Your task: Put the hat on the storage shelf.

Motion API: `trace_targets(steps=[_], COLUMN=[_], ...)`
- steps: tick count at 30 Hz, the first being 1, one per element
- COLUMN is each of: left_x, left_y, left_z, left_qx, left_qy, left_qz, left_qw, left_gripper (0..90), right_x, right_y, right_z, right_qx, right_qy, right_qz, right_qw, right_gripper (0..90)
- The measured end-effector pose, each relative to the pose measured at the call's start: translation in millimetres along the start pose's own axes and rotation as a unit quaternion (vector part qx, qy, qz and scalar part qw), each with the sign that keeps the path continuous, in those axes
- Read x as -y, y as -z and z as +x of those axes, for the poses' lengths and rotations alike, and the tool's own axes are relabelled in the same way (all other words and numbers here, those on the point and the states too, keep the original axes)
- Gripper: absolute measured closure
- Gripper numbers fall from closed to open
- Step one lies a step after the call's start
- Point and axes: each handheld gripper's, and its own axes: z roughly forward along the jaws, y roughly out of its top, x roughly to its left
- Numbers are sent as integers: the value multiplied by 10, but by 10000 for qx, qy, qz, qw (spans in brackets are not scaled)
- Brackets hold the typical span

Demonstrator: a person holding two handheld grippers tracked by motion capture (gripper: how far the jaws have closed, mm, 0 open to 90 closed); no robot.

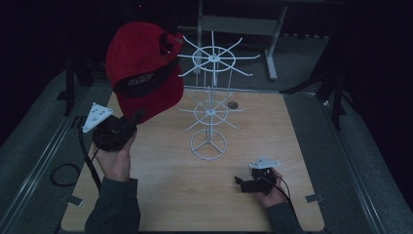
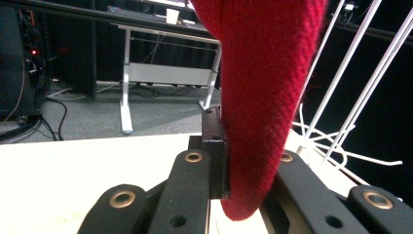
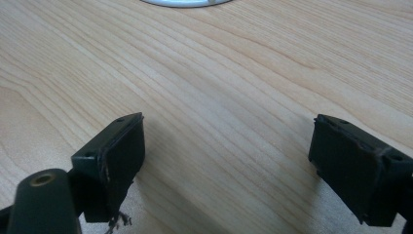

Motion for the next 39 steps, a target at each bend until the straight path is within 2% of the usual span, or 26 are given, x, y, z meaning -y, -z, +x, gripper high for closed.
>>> trace_targets(steps=[14,20,29,34,39], left_x=[209,362,530,605,643], left_y=[-55,-86,-167,-218,-228], left_z=[7,14,-14,-48,-37], left_qx=[15,-2,-52,9,-3], left_qy=[23,120,27,-41,-36], left_qz=[171,234,451,588,609], left_qw=[9998,9997,9990,9983,9981], left_gripper=[856,855,853,852,849], right_x=[0,0,1,1,1], right_y=[-1,-1,-1,-1,-1], right_z=[-3,-2,-2,0,-1], right_qx=[2,0,4,-1,-3], right_qy=[18,13,17,3,6], right_qz=[-9,-5,-3,-6,-1], right_qw=[10000,10000,10000,10000,10000], right_gripper=[131,131,131,131,131])
